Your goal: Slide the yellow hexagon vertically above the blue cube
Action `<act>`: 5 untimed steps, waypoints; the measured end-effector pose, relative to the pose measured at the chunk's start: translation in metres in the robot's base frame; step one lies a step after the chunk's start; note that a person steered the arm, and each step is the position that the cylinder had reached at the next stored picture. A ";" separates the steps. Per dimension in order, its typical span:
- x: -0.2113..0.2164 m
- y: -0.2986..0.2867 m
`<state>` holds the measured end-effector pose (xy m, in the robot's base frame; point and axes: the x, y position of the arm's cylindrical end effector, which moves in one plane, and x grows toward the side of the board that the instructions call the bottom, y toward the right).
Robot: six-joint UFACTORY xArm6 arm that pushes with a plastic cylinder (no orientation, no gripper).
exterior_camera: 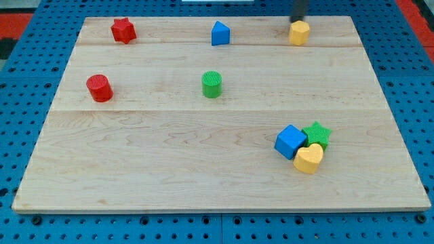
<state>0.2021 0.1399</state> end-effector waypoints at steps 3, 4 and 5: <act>0.038 0.084; 0.085 0.082; 0.136 0.037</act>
